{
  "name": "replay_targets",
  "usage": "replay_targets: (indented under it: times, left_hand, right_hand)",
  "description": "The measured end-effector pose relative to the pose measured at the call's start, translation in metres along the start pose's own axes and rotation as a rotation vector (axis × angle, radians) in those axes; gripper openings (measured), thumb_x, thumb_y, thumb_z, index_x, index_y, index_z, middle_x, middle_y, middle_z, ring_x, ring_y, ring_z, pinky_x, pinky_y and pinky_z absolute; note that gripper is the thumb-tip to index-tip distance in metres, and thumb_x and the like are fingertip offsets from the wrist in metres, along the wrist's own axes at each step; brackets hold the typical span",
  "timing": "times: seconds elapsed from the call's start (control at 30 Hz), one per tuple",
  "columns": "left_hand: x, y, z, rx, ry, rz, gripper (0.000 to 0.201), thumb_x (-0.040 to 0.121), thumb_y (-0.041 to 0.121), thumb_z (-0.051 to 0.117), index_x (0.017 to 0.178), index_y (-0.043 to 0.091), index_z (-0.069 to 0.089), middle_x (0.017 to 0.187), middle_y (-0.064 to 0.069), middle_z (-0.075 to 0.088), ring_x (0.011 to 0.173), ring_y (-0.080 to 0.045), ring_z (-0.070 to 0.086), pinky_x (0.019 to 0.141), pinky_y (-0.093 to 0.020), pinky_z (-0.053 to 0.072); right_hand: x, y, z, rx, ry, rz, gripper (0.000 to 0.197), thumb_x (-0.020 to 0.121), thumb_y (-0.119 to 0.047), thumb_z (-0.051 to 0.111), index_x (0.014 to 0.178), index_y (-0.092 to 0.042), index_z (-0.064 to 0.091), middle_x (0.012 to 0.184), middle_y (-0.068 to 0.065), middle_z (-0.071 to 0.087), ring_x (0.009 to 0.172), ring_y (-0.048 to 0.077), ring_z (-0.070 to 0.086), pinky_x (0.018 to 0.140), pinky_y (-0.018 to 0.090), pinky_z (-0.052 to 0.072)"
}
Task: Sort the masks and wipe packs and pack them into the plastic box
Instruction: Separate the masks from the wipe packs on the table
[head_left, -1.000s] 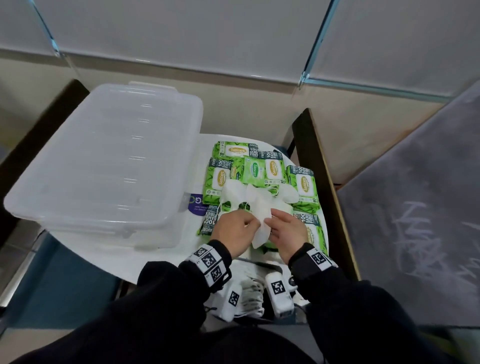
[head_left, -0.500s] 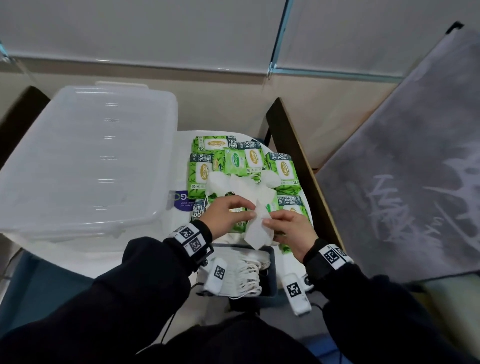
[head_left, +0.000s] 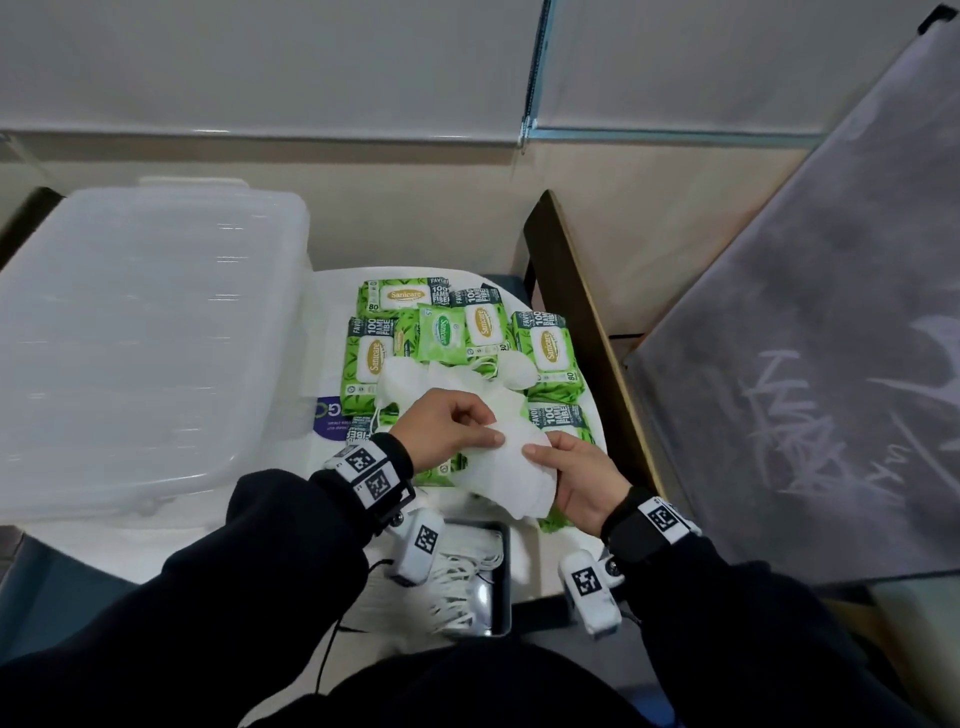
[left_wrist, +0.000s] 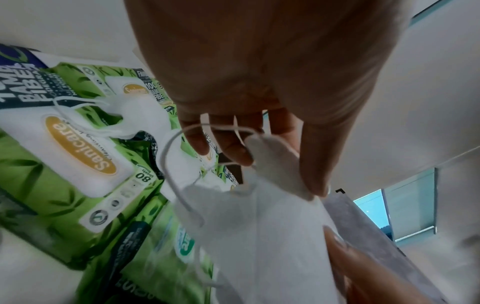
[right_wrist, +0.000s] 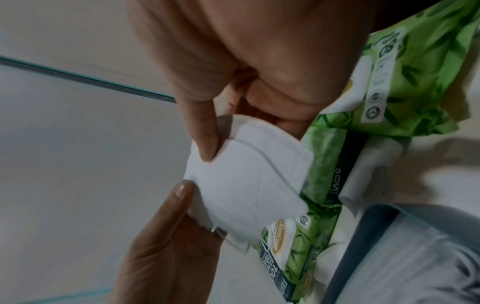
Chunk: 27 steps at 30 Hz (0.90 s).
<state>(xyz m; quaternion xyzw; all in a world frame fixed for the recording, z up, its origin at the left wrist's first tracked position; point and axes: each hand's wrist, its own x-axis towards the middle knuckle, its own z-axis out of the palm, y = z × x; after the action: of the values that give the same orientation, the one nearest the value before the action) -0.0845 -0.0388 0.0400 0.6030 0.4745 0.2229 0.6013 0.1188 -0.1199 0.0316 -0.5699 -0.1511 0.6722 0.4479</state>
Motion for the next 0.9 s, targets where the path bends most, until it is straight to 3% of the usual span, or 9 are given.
replay_targets:
  times: [0.1, 0.2, 0.3, 0.37, 0.47, 0.53, 0.6, 0.73, 0.9]
  left_hand:
    - [0.011, 0.007, 0.002, 0.04, 0.02, 0.008, 0.018, 0.075, 0.018, 0.091, 0.08, 0.01, 0.076, 0.083, -0.009, 0.074, 0.077, -0.015, 0.066, 0.085, -0.043, 0.055]
    - [0.022, 0.011, 0.001, 0.104, 0.155, 0.004, 0.017, 0.076, 0.024, 0.09, 0.076, 0.014, 0.075, 0.098, 0.004, 0.076, 0.096, -0.009, 0.07, 0.101, -0.046, 0.052]
    - [0.027, 0.025, 0.001, 0.099, 0.433, 0.141, 0.013, 0.081, 0.027, 0.085, 0.077, 0.023, 0.073, 0.092, 0.011, 0.074, 0.095, -0.008, 0.069, 0.094, -0.042, 0.055]
    - [0.025, 0.041, 0.007, 0.208, 0.535, 0.309, 0.011, 0.084, 0.029, 0.083, 0.08, 0.028, 0.072, 0.088, 0.015, 0.072, 0.092, -0.007, 0.065, 0.088, -0.029, 0.05]
    - [0.023, 0.046, 0.026, 0.673, 0.391, 0.551, 0.011, 0.086, 0.04, 0.075, 0.082, 0.03, 0.071, 0.086, 0.016, 0.068, 0.09, -0.01, 0.061, 0.091, -0.034, 0.043]
    - [0.024, 0.031, 0.035, 0.931, 0.27, 0.59, 0.018, 0.088, 0.049, 0.067, 0.083, 0.032, 0.071, 0.084, 0.015, 0.068, 0.092, -0.013, 0.06, 0.097, -0.04, 0.04]
    - [0.025, 0.011, 0.038, 1.021, 0.182, 0.588, 0.02, 0.089, 0.05, 0.065, 0.084, 0.033, 0.072, 0.087, 0.015, 0.069, 0.095, -0.014, 0.06, 0.1, -0.042, 0.039]
    - [0.02, -0.004, 0.041, 1.015, 0.053, 0.605, 0.015, 0.09, 0.046, 0.067, 0.089, 0.033, 0.075, 0.1, 0.017, 0.072, 0.101, -0.012, 0.064, 0.096, -0.04, 0.042]
    - [0.013, -0.004, 0.036, 0.574, 0.189, 0.341, 0.025, 0.086, 0.054, 0.072, 0.086, 0.03, 0.077, 0.096, 0.017, 0.073, 0.094, -0.002, 0.066, 0.09, -0.027, 0.048]
  right_hand:
    - [0.013, -0.008, -0.012, 0.019, -0.037, 0.026, 0.031, 0.092, -0.003, 0.069, 0.122, 0.001, 0.065, 0.12, 0.023, 0.073, 0.097, 0.033, 0.071, 0.083, 0.045, 0.06]
    - [0.03, -0.015, -0.023, 0.07, 0.003, 0.057, 0.038, 0.094, -0.005, 0.069, 0.131, 0.004, 0.062, 0.121, 0.021, 0.073, 0.099, 0.032, 0.072, 0.081, 0.044, 0.063]
    - [0.043, -0.021, -0.028, 0.091, 0.049, 0.104, 0.034, 0.098, -0.002, 0.063, 0.131, 0.006, 0.06, 0.119, 0.023, 0.073, 0.091, 0.031, 0.073, 0.078, 0.045, 0.063]
    - [0.05, -0.023, -0.03, 0.115, 0.051, 0.155, 0.035, 0.101, -0.007, 0.058, 0.134, 0.006, 0.06, 0.127, 0.025, 0.068, 0.103, 0.035, 0.069, 0.094, 0.054, 0.058]
    - [0.061, -0.027, -0.032, 0.202, 0.049, 0.177, 0.043, 0.102, -0.027, 0.061, 0.133, 0.004, 0.061, 0.135, 0.024, 0.065, 0.125, 0.041, 0.062, 0.111, 0.061, 0.043]
    - [0.064, -0.033, -0.031, 0.2, 0.019, 0.165, 0.05, 0.099, -0.04, 0.065, 0.128, 0.002, 0.063, 0.133, 0.025, 0.066, 0.127, 0.041, 0.061, 0.111, 0.06, 0.044]
    - [0.064, -0.038, -0.031, 0.134, -0.05, 0.154, 0.046, 0.098, -0.031, 0.068, 0.129, 0.003, 0.066, 0.128, 0.025, 0.069, 0.117, 0.038, 0.066, 0.105, 0.054, 0.052]
    - [0.065, -0.039, -0.033, 0.01, -0.124, 0.107, 0.032, 0.093, 0.012, 0.06, 0.124, 0.01, 0.066, 0.114, 0.028, 0.072, 0.083, 0.03, 0.075, 0.07, 0.038, 0.065]
    - [0.067, -0.041, -0.034, -0.09, -0.147, 0.068, 0.039, 0.088, 0.022, 0.054, 0.121, 0.006, 0.067, 0.11, 0.025, 0.075, 0.091, 0.034, 0.074, 0.079, 0.042, 0.064]
